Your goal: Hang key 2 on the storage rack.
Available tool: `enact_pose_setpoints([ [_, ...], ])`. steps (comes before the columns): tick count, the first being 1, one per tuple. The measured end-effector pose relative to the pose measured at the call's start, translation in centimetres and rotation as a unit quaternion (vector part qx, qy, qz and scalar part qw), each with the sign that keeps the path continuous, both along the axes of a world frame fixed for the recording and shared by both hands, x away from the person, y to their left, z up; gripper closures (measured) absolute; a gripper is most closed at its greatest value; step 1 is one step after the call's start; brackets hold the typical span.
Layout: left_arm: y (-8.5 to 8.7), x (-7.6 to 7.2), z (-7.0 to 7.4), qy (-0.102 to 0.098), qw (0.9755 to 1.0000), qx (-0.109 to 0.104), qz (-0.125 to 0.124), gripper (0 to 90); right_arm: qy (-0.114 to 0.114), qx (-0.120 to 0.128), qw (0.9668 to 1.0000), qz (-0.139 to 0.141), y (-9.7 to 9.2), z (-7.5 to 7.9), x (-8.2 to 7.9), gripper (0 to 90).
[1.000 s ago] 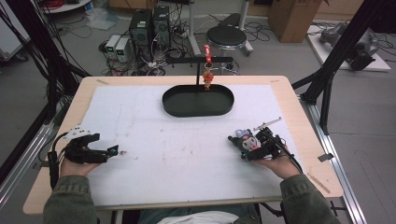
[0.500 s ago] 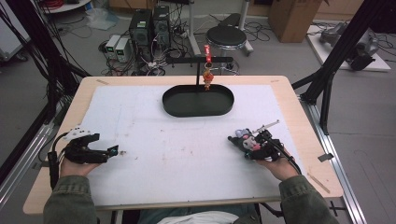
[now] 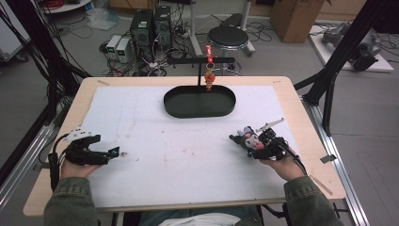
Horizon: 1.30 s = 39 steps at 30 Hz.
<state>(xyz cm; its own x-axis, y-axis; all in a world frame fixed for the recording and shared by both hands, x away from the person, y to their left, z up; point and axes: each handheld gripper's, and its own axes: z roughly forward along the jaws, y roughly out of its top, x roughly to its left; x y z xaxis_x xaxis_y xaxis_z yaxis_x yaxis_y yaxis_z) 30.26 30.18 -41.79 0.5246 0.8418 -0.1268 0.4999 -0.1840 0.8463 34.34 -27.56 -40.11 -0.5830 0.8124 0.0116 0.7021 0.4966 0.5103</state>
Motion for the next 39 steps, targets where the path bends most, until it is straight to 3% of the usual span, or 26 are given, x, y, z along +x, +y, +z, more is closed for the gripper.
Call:
enact_pose_setpoints([
  [7, 0.0, 0.0, 0.0, -0.001, 1.0, -0.002, 0.0, 2.0, -0.009, 0.007, 0.9999, 0.0, -0.2, 1.8, 0.2, 48.8],
  [20, 0.1, 0.0, 0.0, -0.001, 1.0, -0.003, -0.001, 2.0, -0.022, 0.006, 0.9997, 0.005, 0.3, 3.5, 0.8, 48.8],
  [33, 0.1, 0.0, 0.0, 0.0, 1.0, -0.003, 0.0, 2.0, -0.025, 0.0, 0.9992, 0.029, 1.3, 6.4, 2.5, 49.0],
  [39, 0.1, 0.0, 0.0, 0.0, 1.0, -0.004, 0.0, 2.0, -0.02, 0.017, 0.999, 0.035, 1.4, 7.7, 3.4, 49.1],
])
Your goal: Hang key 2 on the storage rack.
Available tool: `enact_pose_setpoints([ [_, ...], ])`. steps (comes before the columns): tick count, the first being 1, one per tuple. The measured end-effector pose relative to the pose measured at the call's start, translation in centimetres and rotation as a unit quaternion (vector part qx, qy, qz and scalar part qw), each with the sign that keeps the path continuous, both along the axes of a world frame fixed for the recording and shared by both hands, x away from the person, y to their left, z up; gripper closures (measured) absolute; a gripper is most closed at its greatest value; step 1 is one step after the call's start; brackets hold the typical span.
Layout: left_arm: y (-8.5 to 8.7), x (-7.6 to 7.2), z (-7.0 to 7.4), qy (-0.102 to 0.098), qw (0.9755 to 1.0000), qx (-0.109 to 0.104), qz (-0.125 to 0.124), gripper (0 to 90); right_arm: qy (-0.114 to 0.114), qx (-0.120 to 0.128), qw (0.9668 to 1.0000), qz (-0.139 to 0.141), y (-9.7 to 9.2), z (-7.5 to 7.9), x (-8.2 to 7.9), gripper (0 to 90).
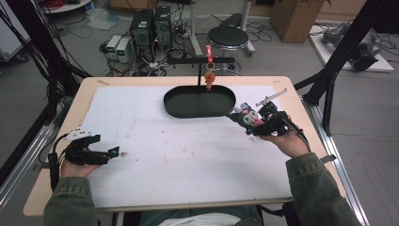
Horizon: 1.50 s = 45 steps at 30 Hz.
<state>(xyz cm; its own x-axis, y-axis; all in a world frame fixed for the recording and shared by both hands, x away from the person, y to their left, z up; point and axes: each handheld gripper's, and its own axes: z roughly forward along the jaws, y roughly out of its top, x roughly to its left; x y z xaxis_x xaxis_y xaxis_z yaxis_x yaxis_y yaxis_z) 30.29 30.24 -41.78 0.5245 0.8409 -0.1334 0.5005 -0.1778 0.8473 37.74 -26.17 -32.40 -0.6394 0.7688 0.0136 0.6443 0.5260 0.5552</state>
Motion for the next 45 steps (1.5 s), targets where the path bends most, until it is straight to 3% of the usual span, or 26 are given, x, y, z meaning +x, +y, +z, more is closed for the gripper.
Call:
enact_pose_setpoints([
  [7, 0.2, 0.0, 0.1, -0.005, 0.9999, -0.011, 0.001, 2.0, 0.015, 0.026, 0.9995, 0.011, 0.0, 2.1, 1.4, 49.1],
  [10, 0.3, -0.1, 0.2, -0.006, 0.9999, -0.012, 0.002, 2.0, 0.008, 0.023, 0.9996, 0.015, 0.1, 3.1, 2.2, 49.4],
  [23, 0.2, 0.0, 0.1, -0.004, 0.9999, -0.01, 0.001, 2.0, 0.014, 0.021, 0.9995, 0.019, 1.8, 6.8, 5.4, 49.5],
  [32, 0.2, 0.0, 0.1, -0.004, 1.0, -0.008, 0.0, 2.0, 0.024, 0.035, 0.9989, 0.021, 2.8, 7.9, 7.6, 49.7],
  [45, 0.1, 0.0, 0.0, -0.003, 1.0, -0.004, -0.002, 2.0, 0.023, 0.033, 0.9992, 0.002, 3.5, 9.5, 9.5, 49.7],
])
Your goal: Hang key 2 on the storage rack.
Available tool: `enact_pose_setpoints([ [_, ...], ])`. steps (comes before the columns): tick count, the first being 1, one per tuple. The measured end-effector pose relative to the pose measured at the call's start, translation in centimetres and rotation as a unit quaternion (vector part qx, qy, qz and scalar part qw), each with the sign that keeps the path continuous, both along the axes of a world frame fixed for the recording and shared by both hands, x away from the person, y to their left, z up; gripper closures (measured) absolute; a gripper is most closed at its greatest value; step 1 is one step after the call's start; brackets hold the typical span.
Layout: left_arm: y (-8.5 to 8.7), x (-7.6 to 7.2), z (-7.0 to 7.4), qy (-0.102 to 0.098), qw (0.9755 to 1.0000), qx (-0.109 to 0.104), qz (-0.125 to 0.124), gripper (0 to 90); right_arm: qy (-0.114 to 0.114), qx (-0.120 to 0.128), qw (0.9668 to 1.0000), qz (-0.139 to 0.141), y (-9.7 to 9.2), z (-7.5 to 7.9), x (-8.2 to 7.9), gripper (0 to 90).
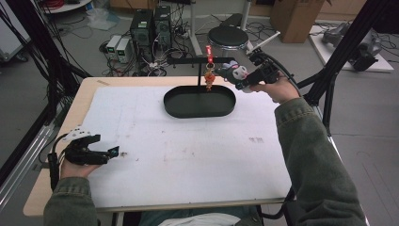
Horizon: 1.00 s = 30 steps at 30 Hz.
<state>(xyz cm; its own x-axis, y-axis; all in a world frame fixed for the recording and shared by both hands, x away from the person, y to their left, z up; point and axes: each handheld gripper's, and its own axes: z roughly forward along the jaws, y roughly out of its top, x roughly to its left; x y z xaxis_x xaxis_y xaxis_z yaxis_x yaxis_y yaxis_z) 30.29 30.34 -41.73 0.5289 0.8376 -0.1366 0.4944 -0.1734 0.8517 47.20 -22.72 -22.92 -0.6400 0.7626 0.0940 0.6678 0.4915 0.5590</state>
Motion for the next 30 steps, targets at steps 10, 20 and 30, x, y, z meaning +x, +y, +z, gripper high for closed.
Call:
enact_pose_setpoints([
  [10, 0.1, 0.0, 0.0, -0.003, 1.0, -0.002, 0.002, 2.0, -0.007, -0.004, 0.9989, -0.046, -0.3, 0.2, 2.4, 49.6],
  [20, 0.0, 0.0, 0.0, -0.006, 1.0, 0.001, 0.0, 2.0, -0.016, 0.009, 0.9976, -0.067, -0.2, -0.2, 3.7, 49.5],
  [30, 0.0, 0.0, 0.0, -0.008, 1.0, 0.0, 0.001, 2.0, -0.021, 0.023, 0.997, -0.072, 0.1, -1.0, 5.0, 49.4],
])
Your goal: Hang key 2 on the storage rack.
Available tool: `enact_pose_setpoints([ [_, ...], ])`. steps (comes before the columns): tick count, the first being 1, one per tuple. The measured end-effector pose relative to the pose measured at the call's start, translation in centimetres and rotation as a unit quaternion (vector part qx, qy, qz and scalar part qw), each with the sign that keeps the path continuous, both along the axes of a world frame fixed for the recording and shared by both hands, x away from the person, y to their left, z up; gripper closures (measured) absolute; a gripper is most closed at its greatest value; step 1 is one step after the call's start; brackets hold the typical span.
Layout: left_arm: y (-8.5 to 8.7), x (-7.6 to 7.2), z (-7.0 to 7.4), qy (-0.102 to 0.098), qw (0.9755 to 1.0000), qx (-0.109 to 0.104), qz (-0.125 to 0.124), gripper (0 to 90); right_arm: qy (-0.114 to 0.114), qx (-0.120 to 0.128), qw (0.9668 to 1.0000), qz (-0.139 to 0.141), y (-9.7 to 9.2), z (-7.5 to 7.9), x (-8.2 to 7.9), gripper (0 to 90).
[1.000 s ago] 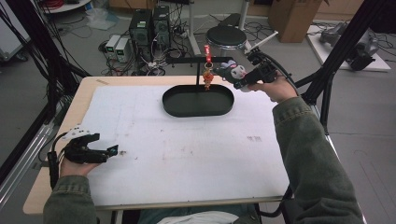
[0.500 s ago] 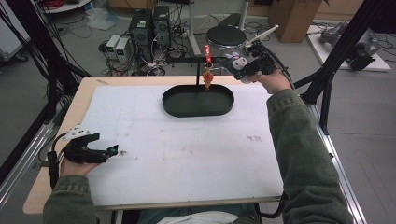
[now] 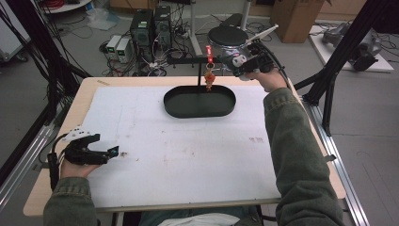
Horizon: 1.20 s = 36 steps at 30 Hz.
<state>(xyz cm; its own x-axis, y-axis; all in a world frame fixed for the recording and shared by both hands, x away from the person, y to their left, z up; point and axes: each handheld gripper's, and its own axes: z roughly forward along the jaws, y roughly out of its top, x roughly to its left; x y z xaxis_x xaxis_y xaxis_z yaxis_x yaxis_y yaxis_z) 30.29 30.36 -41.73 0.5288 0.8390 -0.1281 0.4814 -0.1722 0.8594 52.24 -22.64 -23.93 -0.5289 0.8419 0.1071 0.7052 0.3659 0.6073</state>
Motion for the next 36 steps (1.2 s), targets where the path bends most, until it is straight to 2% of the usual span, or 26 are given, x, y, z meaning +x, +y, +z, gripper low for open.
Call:
enact_pose_setpoints([
  [4, 0.0, 0.0, 0.0, 0.0, 1.0, 0.001, -0.001, 2.0, 0.004, 0.004, 0.9999, -0.012, 0.4, -0.2, 0.3, 49.3],
  [8, 0.1, 0.0, 0.0, -0.001, 1.0, 0.0, -0.001, 2.0, -0.001, -0.003, 0.9998, -0.017, 0.5, -0.6, 0.7, 49.3],
  [10, 0.1, 0.0, 0.1, 0.0, 1.0, 0.0, 0.001, 2.0, -0.002, 0.003, 0.9997, -0.026, 0.4, -0.6, 0.8, 49.3],
  [13, 0.2, 0.0, 0.1, -0.001, 1.0, 0.0, 0.0, 2.0, -0.007, 0.008, 0.9994, -0.032, 0.1, -0.6, 1.1, 49.3],
  [19, 0.1, 0.0, 0.1, 0.0, 1.0, -0.001, 0.001, 2.0, 0.0, 0.016, 0.9984, -0.053, -0.7, -1.1, 1.7, 49.1],
  [21, 0.1, 0.0, 0.0, 0.0, 1.0, -0.001, 0.001, 2.0, -0.006, 0.018, 0.9981, -0.058, -0.8, -1.3, 1.8, 49.1],
  [26, 0.1, 0.0, 0.1, 0.0, 1.0, -0.001, 0.001, 2.0, 0.004, 0.022, 0.9975, -0.067, -0.9, -2.0, 2.1, 48.3],
  [33, 0.1, 0.0, 0.0, 0.007, 1.0, -0.003, -0.005, 2.0, 0.003, 0.0, 0.9967, -0.081, -1.1, -3.0, 2.2, 41.5],
  [36, 0.1, 0.0, 0.0, 0.006, 1.0, -0.004, -0.003, 2.0, 0.007, 0.005, 0.9966, -0.082, -1.3, -3.8, 2.2, 39.2],
])
